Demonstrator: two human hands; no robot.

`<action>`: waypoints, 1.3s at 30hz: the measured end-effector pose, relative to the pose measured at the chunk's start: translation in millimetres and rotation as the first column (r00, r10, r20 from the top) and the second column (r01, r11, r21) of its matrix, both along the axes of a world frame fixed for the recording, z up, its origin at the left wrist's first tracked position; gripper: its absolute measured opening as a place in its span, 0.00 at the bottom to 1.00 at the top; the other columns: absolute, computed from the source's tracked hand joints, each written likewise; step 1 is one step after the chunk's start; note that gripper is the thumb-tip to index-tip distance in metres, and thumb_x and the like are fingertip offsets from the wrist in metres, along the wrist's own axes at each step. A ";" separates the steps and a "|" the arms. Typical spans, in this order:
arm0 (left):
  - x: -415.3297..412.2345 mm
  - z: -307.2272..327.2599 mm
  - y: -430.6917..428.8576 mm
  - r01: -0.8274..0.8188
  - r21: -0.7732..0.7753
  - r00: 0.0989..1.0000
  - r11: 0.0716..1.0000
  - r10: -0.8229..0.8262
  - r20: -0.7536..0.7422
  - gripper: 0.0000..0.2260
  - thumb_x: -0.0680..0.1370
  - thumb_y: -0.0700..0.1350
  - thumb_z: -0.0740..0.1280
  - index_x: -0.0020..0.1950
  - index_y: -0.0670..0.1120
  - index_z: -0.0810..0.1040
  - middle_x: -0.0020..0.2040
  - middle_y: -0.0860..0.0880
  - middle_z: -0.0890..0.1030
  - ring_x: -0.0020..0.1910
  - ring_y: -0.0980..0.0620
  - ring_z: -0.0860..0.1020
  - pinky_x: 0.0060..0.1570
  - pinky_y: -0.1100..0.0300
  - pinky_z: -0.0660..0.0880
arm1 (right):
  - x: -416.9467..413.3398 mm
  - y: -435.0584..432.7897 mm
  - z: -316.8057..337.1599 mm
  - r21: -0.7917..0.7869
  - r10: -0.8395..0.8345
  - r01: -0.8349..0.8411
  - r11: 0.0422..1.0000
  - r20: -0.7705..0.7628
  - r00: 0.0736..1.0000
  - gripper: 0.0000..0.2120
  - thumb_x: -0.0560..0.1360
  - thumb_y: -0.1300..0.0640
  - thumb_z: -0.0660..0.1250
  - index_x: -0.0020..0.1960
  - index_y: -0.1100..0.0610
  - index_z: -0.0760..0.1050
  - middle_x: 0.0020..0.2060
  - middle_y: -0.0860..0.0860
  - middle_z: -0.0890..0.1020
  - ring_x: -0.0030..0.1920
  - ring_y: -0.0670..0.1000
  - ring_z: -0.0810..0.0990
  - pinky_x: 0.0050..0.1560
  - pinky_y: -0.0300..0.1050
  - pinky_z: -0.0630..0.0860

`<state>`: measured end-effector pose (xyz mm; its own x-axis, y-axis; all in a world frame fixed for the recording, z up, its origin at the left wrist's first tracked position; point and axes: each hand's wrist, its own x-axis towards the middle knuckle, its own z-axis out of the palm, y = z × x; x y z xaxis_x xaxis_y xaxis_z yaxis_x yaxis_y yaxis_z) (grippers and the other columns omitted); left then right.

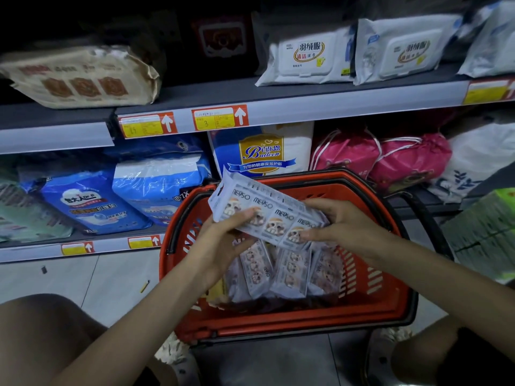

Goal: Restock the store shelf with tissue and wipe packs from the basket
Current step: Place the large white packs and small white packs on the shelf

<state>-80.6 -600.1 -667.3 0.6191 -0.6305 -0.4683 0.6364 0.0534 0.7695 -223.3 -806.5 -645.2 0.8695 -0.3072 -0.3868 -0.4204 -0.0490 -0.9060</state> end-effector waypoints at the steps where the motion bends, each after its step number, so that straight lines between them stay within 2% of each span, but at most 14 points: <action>1: 3.6 2.1 1.7 -0.014 -0.035 1.000 0.999 0.013 -0.027 0.22 0.71 0.42 0.78 0.64 0.43 0.80 0.63 0.39 0.83 0.65 0.39 0.81 0.62 0.42 0.81 | 0.5 -2.7 3.8 0.007 0.001 -0.001 1.000 0.020 1.000 0.26 0.72 0.67 0.77 0.67 0.52 0.79 0.55 0.48 0.87 0.55 0.48 0.86 0.53 0.42 0.83; 4: 6.8 9.1 4.0 -0.043 -0.127 0.996 0.991 0.033 -0.079 0.22 0.74 0.41 0.76 0.67 0.45 0.78 0.65 0.38 0.82 0.64 0.38 0.82 0.54 0.46 0.83 | 2.4 -4.6 11.6 -0.007 -0.087 0.088 0.996 0.068 0.994 0.23 0.73 0.67 0.76 0.65 0.52 0.79 0.55 0.50 0.86 0.54 0.48 0.86 0.53 0.44 0.84; 7: 1.5 16.9 4.1 -0.063 -0.115 0.997 0.991 0.069 0.047 0.22 0.75 0.39 0.74 0.68 0.44 0.77 0.64 0.39 0.83 0.63 0.39 0.83 0.53 0.46 0.84 | 2.8 1.1 14.2 -0.070 -0.300 0.303 0.950 0.054 0.952 0.21 0.75 0.61 0.76 0.67 0.57 0.76 0.53 0.55 0.83 0.48 0.52 0.86 0.43 0.44 0.86; 9: -6.6 17.8 3.8 -0.082 -0.057 0.963 0.995 0.094 0.251 0.24 0.74 0.35 0.75 0.69 0.45 0.76 0.63 0.43 0.85 0.62 0.41 0.83 0.55 0.44 0.84 | 1.6 7.0 16.0 0.104 -0.373 0.381 0.919 -0.085 0.924 0.22 0.78 0.52 0.74 0.67 0.60 0.74 0.53 0.61 0.82 0.46 0.58 0.87 0.43 0.52 0.86; 11: -16.9 11.3 2.7 -0.100 0.023 0.874 0.995 0.077 0.480 0.25 0.72 0.31 0.78 0.66 0.43 0.76 0.59 0.45 0.86 0.58 0.44 0.85 0.53 0.46 0.84 | 0.7 17.1 16.2 0.362 -0.245 0.308 0.880 -0.210 0.947 0.28 0.78 0.40 0.68 0.69 0.59 0.72 0.55 0.68 0.83 0.49 0.65 0.87 0.47 0.57 0.86; 14: -33.8 -2.9 0.1 -0.025 0.050 0.777 0.998 -0.013 0.630 0.22 0.68 0.32 0.81 0.53 0.40 0.72 0.48 0.42 0.85 0.45 0.48 0.82 0.42 0.50 0.78 | 2.6 33.6 5.5 0.543 -0.099 0.193 0.818 -0.198 0.975 0.35 0.76 0.30 0.63 0.71 0.55 0.72 0.55 0.68 0.84 0.52 0.68 0.86 0.51 0.60 0.84; 16: -42.3 -10.5 -1.6 0.107 0.090 0.691 0.990 -0.139 0.710 0.20 0.69 0.27 0.78 0.53 0.41 0.74 0.49 0.47 0.84 0.48 0.51 0.82 0.46 0.53 0.80 | 3.0 37.9 -4.2 0.560 -0.172 0.247 0.791 -0.185 0.968 0.32 0.75 0.33 0.66 0.67 0.57 0.78 0.55 0.64 0.85 0.54 0.65 0.86 0.51 0.59 0.84; 20: -46.6 -20.5 -0.4 0.319 0.219 0.462 0.922 -0.353 0.814 0.22 0.71 0.31 0.78 0.61 0.44 0.78 0.65 0.48 0.78 0.69 0.48 0.76 0.70 0.49 0.73 | -1.2 31.1 -27.5 0.506 -0.311 0.412 0.758 -0.275 0.910 0.25 0.69 0.52 0.74 0.63 0.61 0.82 0.55 0.62 0.86 0.55 0.64 0.86 0.56 0.62 0.82; 24: -44.6 -10.7 -0.5 0.297 0.199 0.698 0.934 -0.355 0.622 0.12 0.79 0.44 0.74 0.62 0.48 0.81 0.65 0.52 0.81 0.68 0.53 0.77 0.67 0.49 0.76 | -1.1 32.0 -29.7 0.243 -0.284 0.330 0.912 -0.206 0.937 0.24 0.64 0.52 0.76 0.60 0.54 0.82 0.50 0.55 0.88 0.50 0.59 0.88 0.58 0.65 0.81; 27: -40.1 -4.7 -3.4 0.146 0.274 0.855 0.951 -0.261 0.449 0.21 0.75 0.54 0.75 0.67 0.54 0.78 0.60 0.53 0.83 0.60 0.54 0.83 0.60 0.53 0.82 | -2.9 39.1 -29.7 -0.174 -0.209 0.209 0.962 0.022 0.978 0.21 0.71 0.51 0.75 0.63 0.47 0.77 0.48 0.46 0.87 0.46 0.49 0.87 0.52 0.59 0.84; 30: -40.5 -1.4 -6.4 0.190 0.275 0.939 0.942 -0.256 0.230 0.26 0.73 0.60 0.75 0.70 0.56 0.77 0.58 0.53 0.86 0.56 0.53 0.85 0.60 0.48 0.82 | -8.8 48.0 -32.9 -0.734 0.005 0.112 0.670 0.155 0.988 0.29 0.76 0.41 0.69 0.75 0.46 0.68 0.45 0.48 0.86 0.41 0.50 0.85 0.40 0.51 0.82; 35: -40.4 0.0 -9.0 0.210 0.166 0.974 0.964 -0.221 0.051 0.22 0.78 0.58 0.72 0.68 0.48 0.80 0.60 0.44 0.86 0.60 0.43 0.84 0.64 0.43 0.79 | -3.1 50.2 -31.8 -0.937 0.199 0.128 0.324 0.200 0.959 0.35 0.74 0.44 0.75 0.76 0.54 0.69 0.43 0.50 0.87 0.34 0.55 0.85 0.30 0.40 0.66; 37: -40.6 1.5 -10.4 0.171 0.120 0.985 0.978 -0.173 0.008 0.21 0.80 0.56 0.71 0.67 0.46 0.81 0.60 0.42 0.86 0.61 0.42 0.84 0.65 0.44 0.79 | -0.8 49.6 -26.9 -0.948 0.263 0.110 0.298 0.192 0.945 0.37 0.72 0.43 0.75 0.77 0.52 0.68 0.48 0.47 0.87 0.39 0.52 0.85 0.32 0.43 0.73; 39: -38.9 0.6 -11.3 0.085 0.106 0.996 0.991 -0.085 -0.005 0.21 0.78 0.56 0.71 0.65 0.45 0.82 0.59 0.42 0.86 0.61 0.43 0.84 0.63 0.45 0.80 | 1.5 52.4 -18.6 -0.921 0.319 0.084 0.380 0.215 0.923 0.38 0.71 0.43 0.74 0.78 0.49 0.66 0.54 0.46 0.85 0.48 0.50 0.84 0.41 0.44 0.78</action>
<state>-119.5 -611.4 -666.6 0.5650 -0.6277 -0.5355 0.6359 -0.0823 0.7674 -221.8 -754.2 -663.7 0.9222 -0.1748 0.3450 -0.0514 -0.9395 -0.3387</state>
